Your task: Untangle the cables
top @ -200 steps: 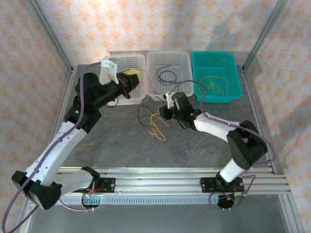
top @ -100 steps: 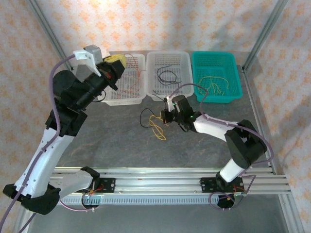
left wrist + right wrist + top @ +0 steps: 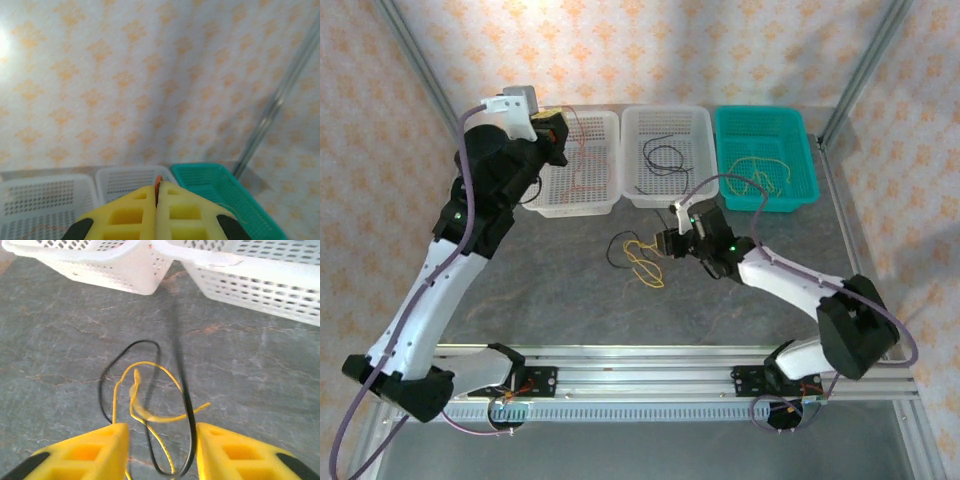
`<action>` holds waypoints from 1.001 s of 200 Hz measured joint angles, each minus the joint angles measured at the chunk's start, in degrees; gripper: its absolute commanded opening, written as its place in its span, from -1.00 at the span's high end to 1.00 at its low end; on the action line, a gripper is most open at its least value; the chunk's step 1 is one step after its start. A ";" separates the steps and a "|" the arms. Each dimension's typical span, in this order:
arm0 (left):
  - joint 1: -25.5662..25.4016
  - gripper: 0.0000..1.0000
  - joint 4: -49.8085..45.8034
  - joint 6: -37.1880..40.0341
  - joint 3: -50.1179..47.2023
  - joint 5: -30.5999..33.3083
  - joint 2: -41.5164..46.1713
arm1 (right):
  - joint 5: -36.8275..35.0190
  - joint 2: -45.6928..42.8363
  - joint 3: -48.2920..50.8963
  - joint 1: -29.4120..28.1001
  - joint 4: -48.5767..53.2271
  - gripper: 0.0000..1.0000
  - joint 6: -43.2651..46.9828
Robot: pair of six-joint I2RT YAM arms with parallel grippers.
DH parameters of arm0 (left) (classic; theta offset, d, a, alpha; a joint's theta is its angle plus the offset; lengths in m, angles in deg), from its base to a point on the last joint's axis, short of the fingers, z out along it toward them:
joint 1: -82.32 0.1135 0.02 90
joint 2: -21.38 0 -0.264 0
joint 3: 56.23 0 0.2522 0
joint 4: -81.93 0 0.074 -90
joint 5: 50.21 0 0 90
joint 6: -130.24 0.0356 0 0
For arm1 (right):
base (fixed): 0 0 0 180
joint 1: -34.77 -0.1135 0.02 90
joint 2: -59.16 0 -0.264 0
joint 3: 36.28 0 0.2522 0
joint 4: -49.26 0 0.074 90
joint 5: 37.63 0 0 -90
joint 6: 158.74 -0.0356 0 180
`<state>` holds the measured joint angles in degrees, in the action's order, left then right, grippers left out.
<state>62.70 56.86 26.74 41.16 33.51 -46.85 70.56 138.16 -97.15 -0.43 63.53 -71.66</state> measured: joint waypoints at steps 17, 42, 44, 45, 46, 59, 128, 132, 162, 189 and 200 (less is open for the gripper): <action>2.34 1.00 -0.04 -0.70 -0.57 0.15 -2.14 | -2.49 -1.84 0.00 0.02 1.92 -0.09 0.00; 6.47 1.00 -0.07 -1.16 -0.57 -0.57 -5.81 | -5.46 -4.04 -0.02 0.02 4.31 -0.60 -0.59; 6.84 1.00 -0.11 -1.20 -0.52 -0.66 -6.16 | -5.64 -4.24 -0.02 0.02 4.48 -0.61 -0.20; 6.97 1.00 -0.11 -1.18 -0.52 -0.72 -6.25 | -5.64 -4.31 -0.04 0.02 4.52 -0.62 0.00; 7.19 1.00 -0.11 -1.18 -0.52 -0.74 -6.43 | -5.66 -4.37 -0.04 0.02 4.55 -0.62 0.07; 9.20 1.00 -0.17 -1.16 -0.42 -1.01 -8.33 | -6.36 -5.53 -0.13 0.02 5.18 -0.75 -0.20; 17.20 1.00 -0.46 -0.44 0.98 -1.84 -15.78 | -10.69 -12.15 0.85 0.02 1.79 -1.00 -2.43; 17.53 1.00 -0.44 -0.57 1.07 -1.86 -16.15 | -11.04 -12.68 0.94 0.02 1.55 -1.00 -2.38; 19.28 1.00 1.16 -1.81 1.20 -2.93 -19.52 | -12.68 -13.51 0.94 0.02 0.63 -1.00 -1.60; 19.26 1.00 2.49 -3.02 2.03 -4.07 -24.09 | -12.90 -13.11 0.94 0.02 1.14 -1.00 -1.09; 19.26 1.00 2.97 -3.41 2.14 -4.31 -25.79 | -12.92 -13.05 0.94 0.02 1.25 -1.00 -0.92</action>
<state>81.96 59.83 23.33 43.30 29.20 -72.64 57.64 125.11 -96.21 -0.41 64.78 -72.58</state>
